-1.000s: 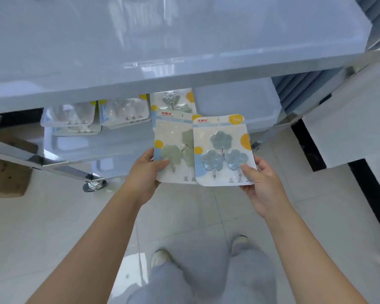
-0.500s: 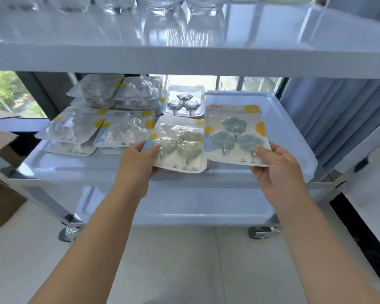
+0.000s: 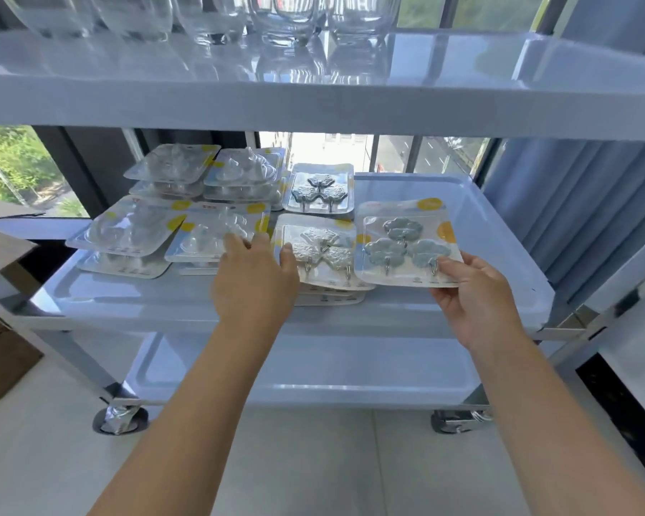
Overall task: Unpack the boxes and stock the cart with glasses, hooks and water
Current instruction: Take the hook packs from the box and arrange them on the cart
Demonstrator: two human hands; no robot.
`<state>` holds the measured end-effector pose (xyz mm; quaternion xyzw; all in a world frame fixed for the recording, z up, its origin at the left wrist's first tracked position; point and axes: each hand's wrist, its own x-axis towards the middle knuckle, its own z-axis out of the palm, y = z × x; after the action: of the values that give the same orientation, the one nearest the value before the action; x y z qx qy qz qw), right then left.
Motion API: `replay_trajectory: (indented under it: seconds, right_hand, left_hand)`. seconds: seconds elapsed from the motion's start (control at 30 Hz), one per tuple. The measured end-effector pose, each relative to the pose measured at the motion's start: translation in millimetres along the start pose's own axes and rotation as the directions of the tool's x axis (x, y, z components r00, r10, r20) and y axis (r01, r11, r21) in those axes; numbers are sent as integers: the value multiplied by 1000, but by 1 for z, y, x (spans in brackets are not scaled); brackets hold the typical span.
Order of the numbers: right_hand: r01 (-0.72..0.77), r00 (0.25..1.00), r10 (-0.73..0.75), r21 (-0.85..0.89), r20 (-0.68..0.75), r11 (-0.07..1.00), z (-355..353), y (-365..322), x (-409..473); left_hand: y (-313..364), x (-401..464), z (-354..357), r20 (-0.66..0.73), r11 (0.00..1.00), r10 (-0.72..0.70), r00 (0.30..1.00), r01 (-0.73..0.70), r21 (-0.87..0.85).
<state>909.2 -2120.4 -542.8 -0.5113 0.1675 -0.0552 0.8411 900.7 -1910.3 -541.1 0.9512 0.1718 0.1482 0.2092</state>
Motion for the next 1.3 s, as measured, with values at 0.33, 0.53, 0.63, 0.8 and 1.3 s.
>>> replay_trajectory:
  seconds: [0.33, 0.53, 0.63, 0.8, 1.3]
  right_hand:
    - [-6, 999, 6, -13, -52, 1000, 0, 3, 13]
    - [-35, 989, 20, -99, -148, 994, -7, 5, 29]
    - [-22, 987, 2, -125, -158, 992, -8, 2, 36]
    - [11, 987, -33, -139, -155, 990, 1, -7, 63]
    - [17, 996, -79, -860, -28, 510, 10, -9, 147]
  left_hand:
    - [2, -2, 5, 241, 835, 444, 863, -496, 237]
    - [6, -4, 4, 123, 839, 505, 854, -520, 161]
    - [31, -4, -1, 39, 811, 580, 814, -581, 61]
    - [89, 31, 8, 398, 695, 645, 652, -717, 50]
    - [144, 71, 77, 660, 646, 339, 670, -676, 355]
